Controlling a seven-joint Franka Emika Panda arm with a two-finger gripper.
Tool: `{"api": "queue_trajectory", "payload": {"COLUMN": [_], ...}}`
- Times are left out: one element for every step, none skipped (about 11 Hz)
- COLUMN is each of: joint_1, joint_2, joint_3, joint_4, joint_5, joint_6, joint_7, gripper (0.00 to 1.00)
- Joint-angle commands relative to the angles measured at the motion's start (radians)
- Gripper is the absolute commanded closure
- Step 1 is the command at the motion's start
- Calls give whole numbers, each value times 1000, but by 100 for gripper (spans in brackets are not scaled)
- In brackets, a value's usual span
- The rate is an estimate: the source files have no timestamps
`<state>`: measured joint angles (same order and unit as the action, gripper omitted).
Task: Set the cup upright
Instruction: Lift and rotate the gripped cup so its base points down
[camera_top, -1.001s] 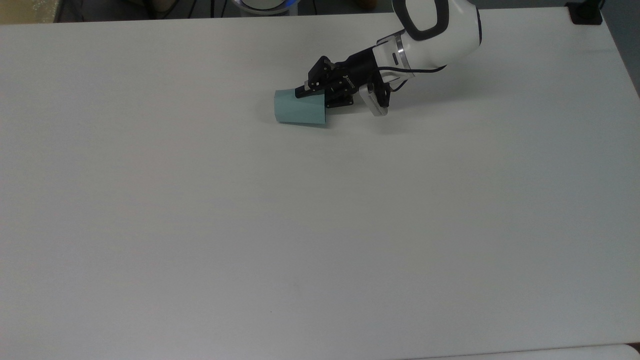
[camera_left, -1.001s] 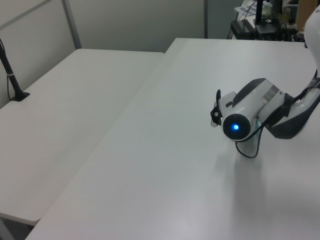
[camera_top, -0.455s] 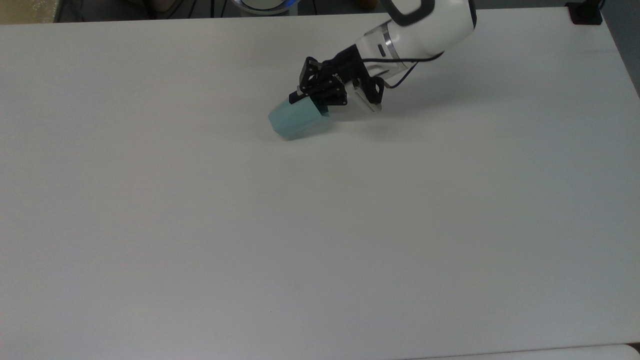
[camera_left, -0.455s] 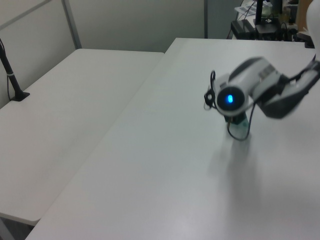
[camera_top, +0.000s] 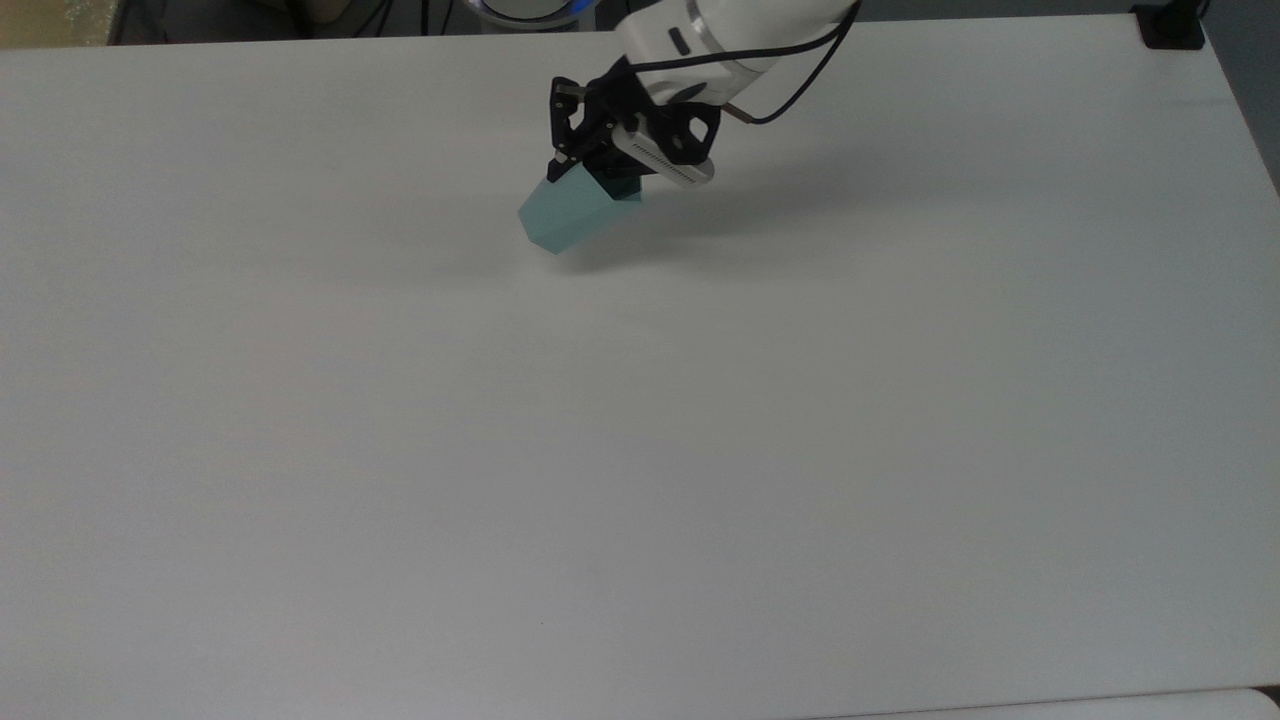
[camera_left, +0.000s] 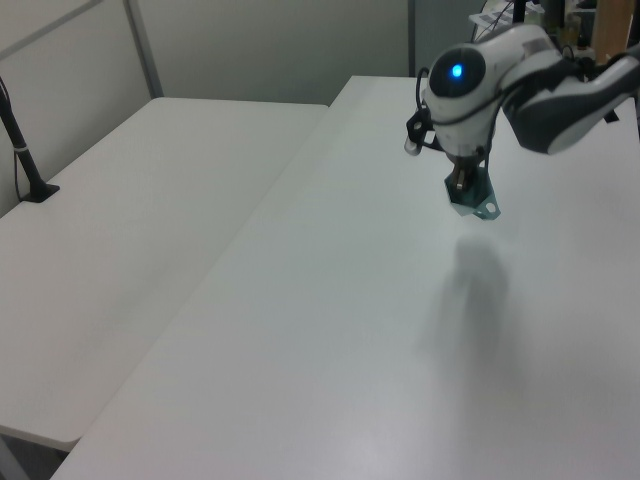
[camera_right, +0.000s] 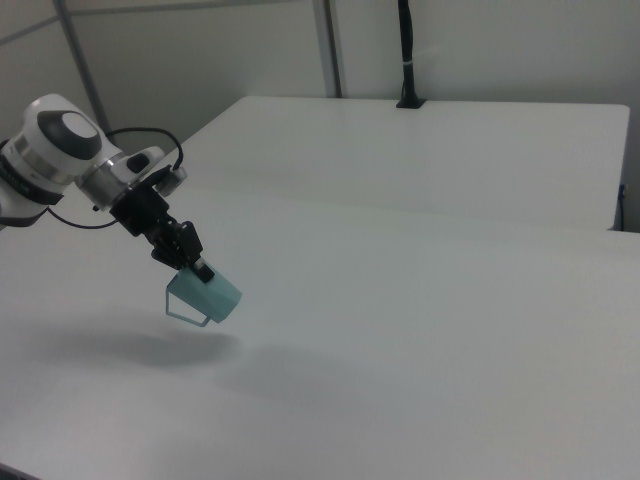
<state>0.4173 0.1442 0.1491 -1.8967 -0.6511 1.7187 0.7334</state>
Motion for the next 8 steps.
{"api": "queue_trajectory", "payload": {"joint_1": [-113,-167,-219,-254,-285,-307,-313,-313], "joint_2": [-84,-110,-135,-146,-156,-166,-182,-218], "joint_3": [-2,-2,-5,-14,-35,-64,-104,-150], "joint_4": [-22,-24,-30,-45,-68,-100,-158,-227], "joint_5": [190,291,391,460,505,559,617,671], "joint_6": [119,169,220,243,272,323,373,434], "joint_7": [-138,-188,-236,-274,-299,-325,-374,-434], "gripper": [100,100,100,100,100,100,100,100]}}
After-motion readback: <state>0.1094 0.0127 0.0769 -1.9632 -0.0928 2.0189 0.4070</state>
